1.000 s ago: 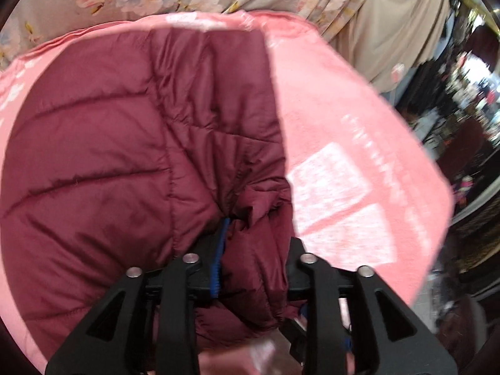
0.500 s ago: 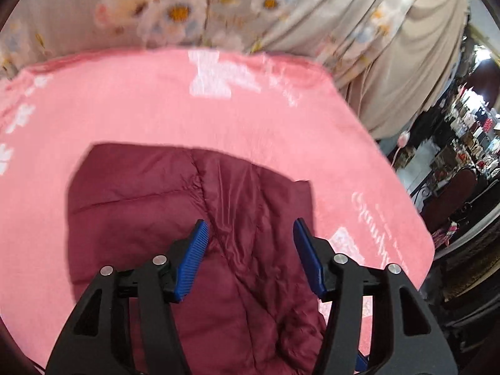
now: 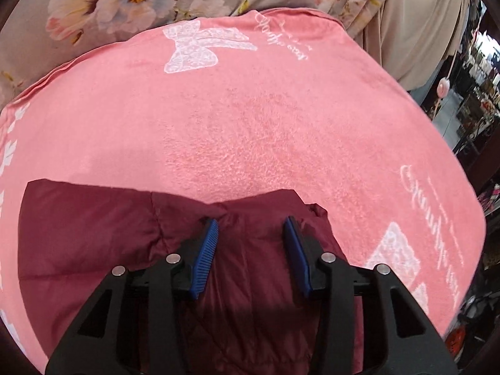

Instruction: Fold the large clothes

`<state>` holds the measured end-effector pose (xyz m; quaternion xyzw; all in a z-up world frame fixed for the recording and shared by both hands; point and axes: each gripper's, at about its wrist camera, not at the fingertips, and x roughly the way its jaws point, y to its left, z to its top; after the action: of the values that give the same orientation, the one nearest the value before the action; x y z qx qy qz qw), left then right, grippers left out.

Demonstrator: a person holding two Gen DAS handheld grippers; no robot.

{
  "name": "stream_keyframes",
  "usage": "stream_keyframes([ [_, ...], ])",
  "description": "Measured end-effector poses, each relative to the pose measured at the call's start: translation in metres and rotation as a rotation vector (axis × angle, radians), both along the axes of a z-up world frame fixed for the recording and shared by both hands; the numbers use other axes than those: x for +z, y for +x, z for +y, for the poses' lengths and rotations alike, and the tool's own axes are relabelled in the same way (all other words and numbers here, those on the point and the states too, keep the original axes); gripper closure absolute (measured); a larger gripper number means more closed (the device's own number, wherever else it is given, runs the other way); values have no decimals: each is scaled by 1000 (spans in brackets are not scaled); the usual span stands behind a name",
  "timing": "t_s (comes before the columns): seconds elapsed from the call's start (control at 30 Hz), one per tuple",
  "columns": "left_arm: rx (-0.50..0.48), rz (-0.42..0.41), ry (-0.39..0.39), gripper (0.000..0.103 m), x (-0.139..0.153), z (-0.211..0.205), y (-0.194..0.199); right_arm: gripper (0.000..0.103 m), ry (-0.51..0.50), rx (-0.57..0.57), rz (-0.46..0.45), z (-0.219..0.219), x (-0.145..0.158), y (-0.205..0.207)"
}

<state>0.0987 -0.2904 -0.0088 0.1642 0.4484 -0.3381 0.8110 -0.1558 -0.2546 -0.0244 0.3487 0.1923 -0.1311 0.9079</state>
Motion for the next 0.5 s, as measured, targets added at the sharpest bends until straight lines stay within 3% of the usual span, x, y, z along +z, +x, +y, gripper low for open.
stream_keyframes([
  [0.27, 10, -74, 24, 62, -32, -21, 0, 97, -1, -6, 136, -8, -32, 15],
  [0.5, 31, -130, 42, 62, -47, -29, 1, 96, -57, 9, 156, -5, -36, 13],
])
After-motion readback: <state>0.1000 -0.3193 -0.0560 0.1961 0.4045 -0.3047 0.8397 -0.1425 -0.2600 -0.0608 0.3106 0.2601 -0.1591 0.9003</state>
